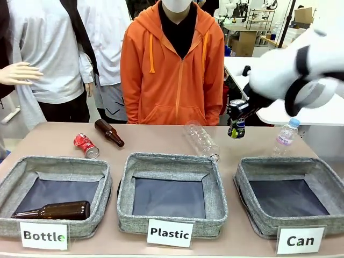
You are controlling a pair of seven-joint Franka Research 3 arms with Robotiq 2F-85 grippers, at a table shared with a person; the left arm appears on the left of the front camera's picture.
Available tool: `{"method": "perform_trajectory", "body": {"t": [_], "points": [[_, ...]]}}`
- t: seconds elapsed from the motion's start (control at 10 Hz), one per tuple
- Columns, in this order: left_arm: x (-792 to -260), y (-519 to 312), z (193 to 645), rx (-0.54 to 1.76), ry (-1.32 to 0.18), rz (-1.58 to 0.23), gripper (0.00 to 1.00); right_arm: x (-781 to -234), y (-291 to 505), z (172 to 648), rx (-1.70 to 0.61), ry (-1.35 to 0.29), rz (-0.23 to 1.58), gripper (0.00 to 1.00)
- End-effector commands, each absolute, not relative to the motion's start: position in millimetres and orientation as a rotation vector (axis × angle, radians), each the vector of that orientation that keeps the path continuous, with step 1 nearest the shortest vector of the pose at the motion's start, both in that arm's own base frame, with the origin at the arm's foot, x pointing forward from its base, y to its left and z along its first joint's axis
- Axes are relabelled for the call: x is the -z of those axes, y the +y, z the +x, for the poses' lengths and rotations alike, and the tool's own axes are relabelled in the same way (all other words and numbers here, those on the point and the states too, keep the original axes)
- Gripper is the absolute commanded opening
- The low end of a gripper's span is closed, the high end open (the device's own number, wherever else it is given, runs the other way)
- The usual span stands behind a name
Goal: Sort the can waste into the basket.
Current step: Pick up the can waste from the table and place it in the right Fabric basket.
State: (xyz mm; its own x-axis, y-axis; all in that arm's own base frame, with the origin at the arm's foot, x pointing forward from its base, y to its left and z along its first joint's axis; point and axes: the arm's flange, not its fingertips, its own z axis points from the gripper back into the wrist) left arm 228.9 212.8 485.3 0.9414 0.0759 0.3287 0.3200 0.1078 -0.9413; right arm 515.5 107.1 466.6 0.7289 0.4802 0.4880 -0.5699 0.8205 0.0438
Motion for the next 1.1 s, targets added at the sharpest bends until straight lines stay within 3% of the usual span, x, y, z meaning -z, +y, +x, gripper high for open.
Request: {"method": "perform_trajectory", "body": {"t": [0.0, 0.2, 0.3, 0.4, 0.5, 0.7, 1.0], "points": [[-486.6, 212.3, 228.8, 0.183, -0.338, -1.477, 1.0, -511.1, 16.6, 439.2, -0.975, -0.319, 0.197, 0.0], [-486.6, 212.3, 228.8, 0.183, -0.338, -1.477, 1.0, -533.2, -6.9, 398.8, -1.265, -0.249, 0.176, 0.0], [-486.6, 212.3, 228.8, 0.183, -0.338, -1.477, 1.0, -533.7, -18.0, 377.8, -1.446, -0.132, 0.131, 0.0], [-486.6, 212.3, 228.8, 0.183, -0.338, -1.477, 1.0, -525.8, -22.8, 366.5, -1.522, -0.036, 0.012, 0.25], [-486.6, 212.3, 228.8, 0.183, -0.338, -1.477, 1.0, -518.3, -25.9, 356.4, -1.634, -0.006, -0.079, 0.25], [-486.6, 212.3, 228.8, 0.183, -0.338, -1.477, 1.0, -513.2, -30.1, 347.7, -1.642, -0.095, -0.148, 0.25], [-486.6, 212.3, 228.8, 0.183, -0.338, -1.477, 1.0, -512.8, -19.9, 351.3, -1.668, -0.078, -0.202, 0.25]]}}
